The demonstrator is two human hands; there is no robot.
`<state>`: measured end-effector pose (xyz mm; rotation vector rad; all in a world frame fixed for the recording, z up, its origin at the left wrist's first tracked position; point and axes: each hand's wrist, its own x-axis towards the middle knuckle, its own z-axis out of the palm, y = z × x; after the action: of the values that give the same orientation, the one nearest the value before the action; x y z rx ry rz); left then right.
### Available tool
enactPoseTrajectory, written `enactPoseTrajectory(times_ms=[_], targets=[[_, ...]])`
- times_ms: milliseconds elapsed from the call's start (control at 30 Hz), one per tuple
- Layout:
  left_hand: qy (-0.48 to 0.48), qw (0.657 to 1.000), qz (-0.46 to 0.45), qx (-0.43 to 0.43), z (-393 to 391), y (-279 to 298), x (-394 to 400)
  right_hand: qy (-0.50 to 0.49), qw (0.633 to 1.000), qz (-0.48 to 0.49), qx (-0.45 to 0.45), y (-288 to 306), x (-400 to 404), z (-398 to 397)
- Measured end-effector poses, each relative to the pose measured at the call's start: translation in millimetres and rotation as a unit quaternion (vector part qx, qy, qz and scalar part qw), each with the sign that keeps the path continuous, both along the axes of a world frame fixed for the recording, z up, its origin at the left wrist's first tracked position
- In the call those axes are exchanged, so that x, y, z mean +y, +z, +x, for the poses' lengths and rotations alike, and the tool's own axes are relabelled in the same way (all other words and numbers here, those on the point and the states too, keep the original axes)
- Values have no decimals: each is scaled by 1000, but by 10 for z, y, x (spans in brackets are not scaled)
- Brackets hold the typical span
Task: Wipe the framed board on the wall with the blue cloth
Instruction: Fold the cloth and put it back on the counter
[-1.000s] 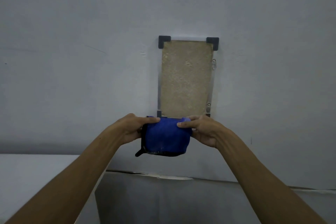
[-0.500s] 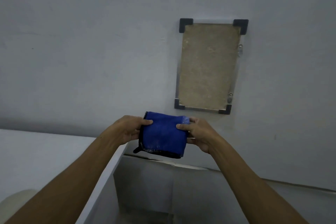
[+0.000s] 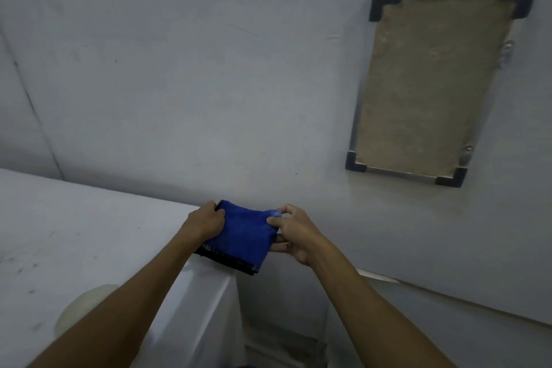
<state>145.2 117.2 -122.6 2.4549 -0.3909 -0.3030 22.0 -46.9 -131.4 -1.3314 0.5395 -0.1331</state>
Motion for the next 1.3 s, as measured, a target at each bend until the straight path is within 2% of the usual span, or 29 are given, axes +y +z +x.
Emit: enactPoseTrajectory(times_ms=[200,433,600,667,700,800,900,967,1000,1100,1300], targets=[[47,995,83,-13,239,22,113,-4,999,-30,29,-67,216,428],[87,991,97,-2,244,-16,20,-9,999,-29,15,-178,216,592],[103,990,92,-1,240,-66,-13,26,1000,-13,-9,-249,203,644],[106,990,96,-6,230,-98,-41,47,994,-103,5,-237,176,629],[108,988,107,-16,217,-109,-58,53,979,-196,11,-234,161,628],[91,984,125,-85,160,-157,-114,46,894,-445,-1,-237,137,602],[38,969,149,-193,136,-244,-156,64,834,-548,-13,-256,63,529],[-18,958,170,-231,144,-336,-219,103,800,-591,-15,-275,9,465],[-49,959,175,-218,159,-392,-248,120,792,-598,-12,-280,-6,435],[-87,972,176,-132,223,-576,-265,149,789,-596,7,-277,-24,364],[-101,967,198,-124,261,-618,-226,196,783,-589,35,-166,-141,252]])
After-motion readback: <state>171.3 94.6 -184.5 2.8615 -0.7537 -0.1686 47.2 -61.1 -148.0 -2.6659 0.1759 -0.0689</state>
